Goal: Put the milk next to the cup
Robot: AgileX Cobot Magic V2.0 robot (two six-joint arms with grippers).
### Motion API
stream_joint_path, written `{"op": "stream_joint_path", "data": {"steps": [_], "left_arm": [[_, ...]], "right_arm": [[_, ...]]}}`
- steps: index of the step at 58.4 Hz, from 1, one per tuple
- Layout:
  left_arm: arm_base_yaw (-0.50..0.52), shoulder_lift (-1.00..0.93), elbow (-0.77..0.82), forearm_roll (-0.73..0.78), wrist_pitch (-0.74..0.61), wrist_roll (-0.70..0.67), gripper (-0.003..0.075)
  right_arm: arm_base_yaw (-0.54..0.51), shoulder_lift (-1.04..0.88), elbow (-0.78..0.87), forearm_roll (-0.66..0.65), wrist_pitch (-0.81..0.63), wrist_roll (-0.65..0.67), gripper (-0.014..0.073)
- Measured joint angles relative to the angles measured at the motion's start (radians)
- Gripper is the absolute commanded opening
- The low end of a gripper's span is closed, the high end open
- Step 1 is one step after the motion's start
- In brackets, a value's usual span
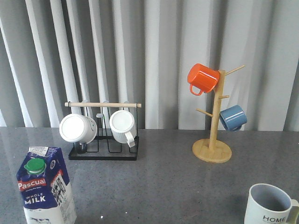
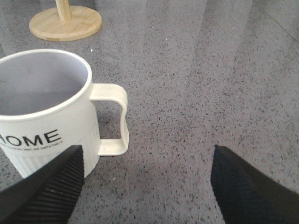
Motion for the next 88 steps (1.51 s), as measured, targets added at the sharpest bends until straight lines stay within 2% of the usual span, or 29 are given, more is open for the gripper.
{"op": "stream_joint_path", "data": {"steps": [8,18,32,46,70,88], "left_arm": [[0.0,0.0,0.0,0.0,0.001,0.0,0.0556],[0.0,0.0,0.0,0.0,0.001,0.0,0.0556],[0.0,0.0,0.0,0.0,0.001,0.0,0.0556],[0.0,0.0,0.0,0.0,0.001,0.0,0.0556],[0.0,0.0,0.0,0.0,0.001,0.0,0.0556],[0.0,0.0,0.0,0.0,0.001,0.0,0.0556]], "right_arm": [[-0.006,0.003,0.046,-0.034,-0.128,-0.023,0.0556],[-0.006,0.049,0.133,0.024,-0.324,-0.188,0.0556],[-0.006,0.17,0.142,0.089,-0.409,-0.292,0.0556],[-0.006,0.299,0.136,0.14,-0.527,-0.311,0.0556],[-0.006,0.411,0.133,0.215,-0.66,-0.315,0.0556],[-0.006,0.464,0.085,0.225,-0.686,-0.318,0.0556]]}}
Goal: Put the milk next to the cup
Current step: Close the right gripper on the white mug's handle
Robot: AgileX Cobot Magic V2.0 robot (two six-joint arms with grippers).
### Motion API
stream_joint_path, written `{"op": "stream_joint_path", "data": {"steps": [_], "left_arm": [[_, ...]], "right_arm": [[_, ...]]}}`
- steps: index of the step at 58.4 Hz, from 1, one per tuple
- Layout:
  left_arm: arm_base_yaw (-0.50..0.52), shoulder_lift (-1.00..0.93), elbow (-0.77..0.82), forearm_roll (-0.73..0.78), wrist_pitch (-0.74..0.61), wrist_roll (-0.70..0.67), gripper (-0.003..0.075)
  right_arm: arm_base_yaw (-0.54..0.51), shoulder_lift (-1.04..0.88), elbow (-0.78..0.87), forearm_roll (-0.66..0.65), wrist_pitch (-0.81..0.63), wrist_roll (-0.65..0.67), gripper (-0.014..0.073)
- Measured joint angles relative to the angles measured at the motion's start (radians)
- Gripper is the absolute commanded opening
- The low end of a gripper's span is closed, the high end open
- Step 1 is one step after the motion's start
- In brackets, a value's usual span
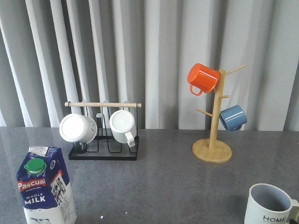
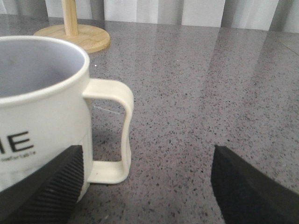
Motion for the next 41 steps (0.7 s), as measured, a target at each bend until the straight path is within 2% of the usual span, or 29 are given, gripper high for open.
{"op": "stream_joint_path", "data": {"steps": [22,29,32,35,41], "left_arm": [[0.0,0.0,0.0,0.0,0.0,0.0,0.0556],[0.0,0.0,0.0,0.0,0.0,0.0,0.0556],[0.0,0.0,0.0,0.0,0.0,0.0,0.0556],[0.0,0.0,0.0,0.0,0.0,0.0,0.0556],[0.0,0.0,0.0,0.0,0.0,0.0,0.0556]], "right_arm": [[0.0,0.095,-0.075,0.02,-0.017,0.0,0.0556],[0.0,0.138,-0.113,0.02,-0.022,-0.001,0.0523],[0.0,0.153,-0.126,0.016,-0.023,-0.001,0.0472],[0.0,0.168,-0.137,0.01,-0.023,0.0,0.0384],[0.0,0.197,-0.15,-0.016,-0.023,0.004,0.013]]}}
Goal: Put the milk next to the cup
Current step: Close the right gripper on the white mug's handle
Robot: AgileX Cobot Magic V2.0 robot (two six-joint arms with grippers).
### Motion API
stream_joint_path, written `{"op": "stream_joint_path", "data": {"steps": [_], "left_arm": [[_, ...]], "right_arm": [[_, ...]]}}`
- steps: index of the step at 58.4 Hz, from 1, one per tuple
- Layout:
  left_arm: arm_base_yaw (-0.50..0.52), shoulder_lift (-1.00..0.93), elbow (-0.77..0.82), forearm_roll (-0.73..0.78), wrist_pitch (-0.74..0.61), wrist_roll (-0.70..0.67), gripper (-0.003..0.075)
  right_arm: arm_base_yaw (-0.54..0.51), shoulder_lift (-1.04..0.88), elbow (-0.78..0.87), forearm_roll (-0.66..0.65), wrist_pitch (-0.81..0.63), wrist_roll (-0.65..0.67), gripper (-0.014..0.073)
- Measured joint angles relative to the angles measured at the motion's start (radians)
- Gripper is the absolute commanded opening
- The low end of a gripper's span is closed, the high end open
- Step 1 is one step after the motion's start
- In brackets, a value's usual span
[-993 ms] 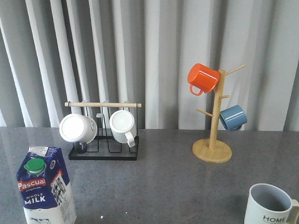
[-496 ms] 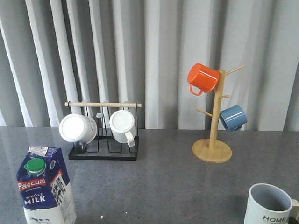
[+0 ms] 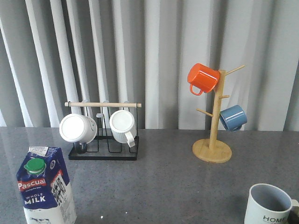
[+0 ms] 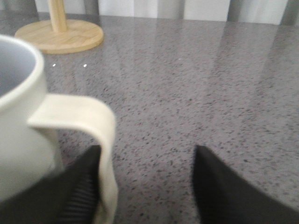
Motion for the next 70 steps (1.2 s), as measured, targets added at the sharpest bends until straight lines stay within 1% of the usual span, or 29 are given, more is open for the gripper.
{"op": "stream_joint_path", "data": {"steps": [3,4,12,17,23,27,34,42,48,54,60,65,70], "left_arm": [[0.0,0.0,0.0,0.0,0.0,0.0,0.0556],[0.0,0.0,0.0,0.0,0.0,0.0,0.0556],[0.0,0.0,0.0,0.0,0.0,0.0,0.0556],[0.0,0.0,0.0,0.0,0.0,0.0,0.0556],[0.0,0.0,0.0,0.0,0.0,0.0,0.0556],[0.0,0.0,0.0,0.0,0.0,0.0,0.0556],[0.0,0.0,0.0,0.0,0.0,0.0,0.0556],[0.0,0.0,0.0,0.0,0.0,0.0,0.0556],[0.0,0.0,0.0,0.0,0.0,0.0,0.0556],[0.0,0.0,0.0,0.0,0.0,0.0,0.0556],[0.0,0.0,0.0,0.0,0.0,0.0,0.0556],[0.0,0.0,0.0,0.0,0.0,0.0,0.0556],[0.0,0.0,0.0,0.0,0.0,0.0,0.0556]], "right_arm": [[0.0,0.005,-0.002,-0.022,0.0,0.004,-0.0008],[0.0,0.007,-0.003,-0.028,0.0,0.005,-0.0018],[0.003,-0.007,-0.003,-0.071,0.011,0.072,-0.0006],[0.023,-0.031,-0.003,-0.074,0.03,0.111,-0.0005],[0.082,-0.076,-0.006,-0.066,0.048,0.117,-0.0004],[0.134,-0.106,-0.013,-0.035,0.067,0.12,-0.0004],[0.271,-0.143,-0.04,0.077,0.111,0.121,-0.0004],[0.46,-0.15,-0.077,0.263,0.151,0.069,-0.0004],[0.61,-0.139,-0.107,0.458,0.167,-0.037,-0.0004],[0.723,-0.099,-0.15,0.652,0.167,-0.189,-0.0004],[0.808,-0.036,-0.183,0.784,0.159,-0.287,-0.0004],[0.856,0.012,-0.204,0.848,0.139,-0.313,-0.0004],[0.896,0.053,-0.224,0.878,0.104,-0.318,-0.0004]]}}
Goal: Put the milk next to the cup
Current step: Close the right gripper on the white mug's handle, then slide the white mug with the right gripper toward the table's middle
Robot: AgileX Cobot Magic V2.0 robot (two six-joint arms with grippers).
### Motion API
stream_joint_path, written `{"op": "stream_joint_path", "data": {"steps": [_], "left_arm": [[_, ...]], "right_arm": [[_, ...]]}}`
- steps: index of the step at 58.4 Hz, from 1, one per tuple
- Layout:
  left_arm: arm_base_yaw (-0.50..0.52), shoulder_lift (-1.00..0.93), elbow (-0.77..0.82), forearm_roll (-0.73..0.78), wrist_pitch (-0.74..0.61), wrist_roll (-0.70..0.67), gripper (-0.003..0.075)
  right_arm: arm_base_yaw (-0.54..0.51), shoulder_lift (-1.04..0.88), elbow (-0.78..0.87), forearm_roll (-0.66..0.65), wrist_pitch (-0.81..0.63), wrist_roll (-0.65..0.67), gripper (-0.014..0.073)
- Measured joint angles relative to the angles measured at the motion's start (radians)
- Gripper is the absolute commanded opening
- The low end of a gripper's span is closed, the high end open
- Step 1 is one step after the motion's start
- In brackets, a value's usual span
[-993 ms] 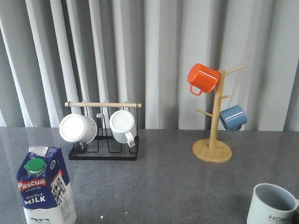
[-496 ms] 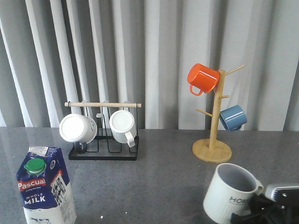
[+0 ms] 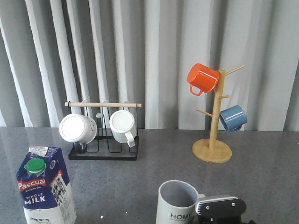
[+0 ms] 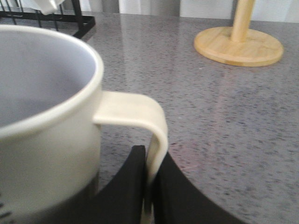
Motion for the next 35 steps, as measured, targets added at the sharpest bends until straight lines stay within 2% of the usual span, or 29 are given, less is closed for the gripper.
{"op": "stream_joint_path", "data": {"steps": [10,21,35], "left_arm": [[0.0,0.0,0.0,0.0,0.0,0.0,0.0556],[0.0,0.0,0.0,0.0,0.0,0.0,0.0556],[0.0,0.0,0.0,0.0,0.0,0.0,0.0556]], "right_arm": [[0.036,0.035,-0.035,0.092,-0.039,-0.002,-0.0004],[0.046,0.045,-0.041,0.124,-0.044,-0.014,-0.0003],[0.046,0.045,-0.041,0.129,-0.01,-0.129,0.0003]]}}
